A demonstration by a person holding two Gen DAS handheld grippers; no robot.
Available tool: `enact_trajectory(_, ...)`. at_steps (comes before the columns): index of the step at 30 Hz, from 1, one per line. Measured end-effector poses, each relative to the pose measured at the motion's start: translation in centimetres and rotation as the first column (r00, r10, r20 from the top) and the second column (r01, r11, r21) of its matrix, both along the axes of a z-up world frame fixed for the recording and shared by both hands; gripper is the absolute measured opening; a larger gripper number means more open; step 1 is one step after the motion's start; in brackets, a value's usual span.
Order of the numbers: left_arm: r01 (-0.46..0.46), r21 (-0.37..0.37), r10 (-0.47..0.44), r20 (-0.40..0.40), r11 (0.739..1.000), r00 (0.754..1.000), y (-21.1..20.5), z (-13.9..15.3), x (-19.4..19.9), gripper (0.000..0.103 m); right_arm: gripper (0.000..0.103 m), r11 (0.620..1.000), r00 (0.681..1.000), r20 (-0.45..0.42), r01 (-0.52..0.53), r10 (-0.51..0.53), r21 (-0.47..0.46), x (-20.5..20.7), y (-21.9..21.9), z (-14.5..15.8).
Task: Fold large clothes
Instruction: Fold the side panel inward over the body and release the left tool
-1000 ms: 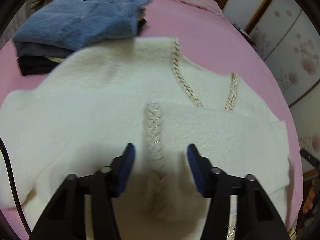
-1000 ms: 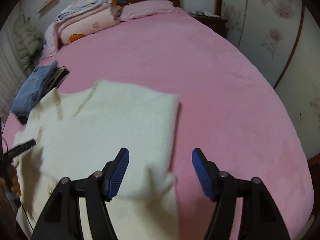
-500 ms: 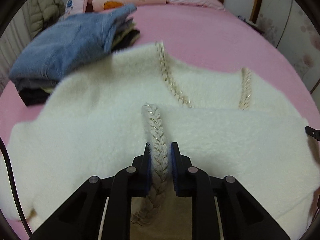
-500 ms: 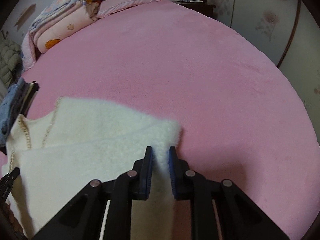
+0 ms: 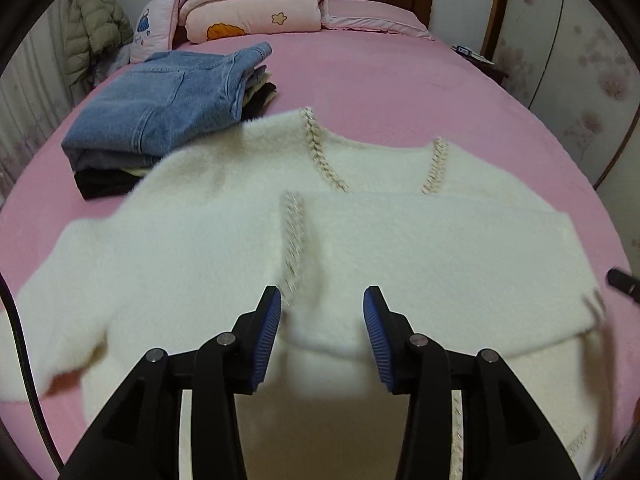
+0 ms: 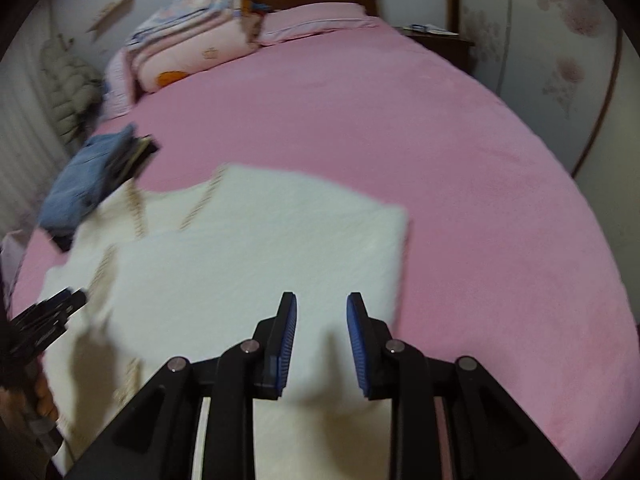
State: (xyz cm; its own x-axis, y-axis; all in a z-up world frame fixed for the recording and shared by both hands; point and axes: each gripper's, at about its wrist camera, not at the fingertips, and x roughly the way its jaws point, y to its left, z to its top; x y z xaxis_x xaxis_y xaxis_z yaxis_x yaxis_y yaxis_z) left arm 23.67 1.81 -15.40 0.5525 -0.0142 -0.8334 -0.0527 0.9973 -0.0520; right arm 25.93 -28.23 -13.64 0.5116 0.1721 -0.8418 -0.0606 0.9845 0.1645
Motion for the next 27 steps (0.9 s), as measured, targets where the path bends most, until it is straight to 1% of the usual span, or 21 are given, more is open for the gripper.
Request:
enact_trajectory(1, 0.007, 0.0, -0.007, -0.01, 1.0, 1.0, -0.4, -0.5, -0.4, 0.042, 0.026, 1.0, 1.0, -0.013, -0.02, 0.02, -0.005, -0.5, 0.6, -0.7)
enact_trajectory(3, 0.005, 0.021, -0.004, -0.043, 1.0, 0.999, -0.8, -1.6, -0.7, 0.041, 0.025, 0.998, 0.999, -0.046, -0.018, 0.016, -0.062, -1.0, 1.6, -2.6)
enact_trajectory(4, 0.0, 0.028, 0.002, -0.064, 1.0, 0.998, -0.9, -2.4, -0.5, 0.041, 0.021, 0.994, 0.998, -0.062, 0.009, -0.016, -0.111, -1.0, 1.5, -3.9)
enact_trajectory(5, -0.011, 0.034, 0.014, -0.082, 0.999, 0.997, -0.8, -3.2, 0.1, 0.04, 0.01, 0.987, 0.996, -0.075, 0.041, -0.053, -0.155, -0.8, 0.8, -5.1)
enact_trajectory(6, -0.021, 0.031, 0.024, -0.093, 0.999, 0.995, -0.5, -3.6, 0.5, 0.04, 0.003, 0.985, 0.993, -0.095, 0.059, -0.075, -0.161, -0.7, -0.1, -6.0)
enact_trajectory(7, -0.035, 0.01, 0.036, -0.097, 0.999, 0.995, -0.1, -3.9, 0.5, 0.04, 0.0, 0.989, 0.989, -0.115, 0.08, -0.094, -0.121, -0.6, -1.2, -6.7)
enact_trajectory(8, -0.043, -0.005, 0.042, -0.092, 0.999, 0.995, 0.1, -4.1, 0.3, 0.04, 0.0, 0.993, 0.986, -0.123, 0.104, -0.111, -0.064, -0.6, -2.0, -6.7)
enact_trajectory(9, -0.049, -0.012, 0.048, -0.086, 0.999, 0.995, 0.3, -3.9, 0.2, 0.04, 0.0, 0.992, 0.984, -0.128, 0.117, -0.123, -0.052, -0.6, -2.2, -6.3)
enact_trajectory(12, -0.043, -0.001, 0.042, -0.073, 0.999, 0.996, 0.2, -2.8, -0.6, 0.04, 0.0, 0.99, 0.985, -0.121, 0.117, -0.126, -0.084, -1.3, -1.5, -4.9)
enact_trajectory(13, -0.037, -0.002, 0.036, -0.064, 0.999, 0.997, 0.2, -2.3, -0.9, 0.04, 0.002, 0.99, 0.986, -0.117, 0.109, -0.118, -0.088, -1.6, -1.2, -4.3)
enact_trajectory(14, -0.033, -0.003, 0.033, -0.059, 0.999, 0.998, 0.1, -1.8, -1.2, 0.042, 0.002, 0.991, 0.987, -0.112, 0.102, -0.111, -0.086, -1.8, -0.9, -3.8)
enact_trajectory(16, -0.031, -0.009, 0.031, -0.051, 0.999, 0.998, 0.1, -0.5, -2.0, 0.053, 0.002, 0.993, 0.989, -0.106, 0.093, -0.1, -0.071, -2.5, -0.5, -2.8)
enact_trajectory(17, -0.035, -0.011, 0.035, -0.043, 0.999, 0.998, 0.1, 0.2, -2.5, 0.063, 0.002, 0.994, 0.99, -0.103, 0.092, -0.098, -0.061, -3.2, -0.2, -2.5)
enact_trajectory(18, -0.037, -0.014, 0.036, -0.033, 0.999, 0.999, 0.1, 1.0, -3.2, 0.07, 0.002, 0.995, 0.991, -0.098, 0.091, -0.095, -0.046, -4.0, 0.2, -2.0)
enact_trajectory(22, -0.028, -0.024, 0.029, 0.033, 0.999, 0.999, 0.3, 4.7, -5.8, 0.078, 0.004, 0.996, 0.994, -0.077, 0.084, -0.081, 0.03, -6.9, 1.4, 0.9)
enact_trajectory(24, -0.031, -0.031, 0.033, 0.053, 0.999, 0.998, 0.4, 6.3, -7.2, 0.082, 0.01, 0.996, 0.996, -0.056, 0.073, -0.07, 0.06, -8.5, 2.2, 2.3)
enact_trajectory(26, -0.032, -0.049, 0.036, 0.08, 0.998, 0.996, 0.7, 8.0, -8.8, 0.084, 0.027, 0.994, 0.997, -0.028, 0.069, -0.067, 0.084, -9.9, 3.4, 3.8)
enact_trajectory(27, -0.034, -0.056, 0.039, 0.094, 0.998, 0.995, 1.0, 9.0, -9.8, 0.086, 0.031, 0.993, 0.998, -0.005, 0.063, -0.063, 0.102, -10.9, 3.9, 4.7)
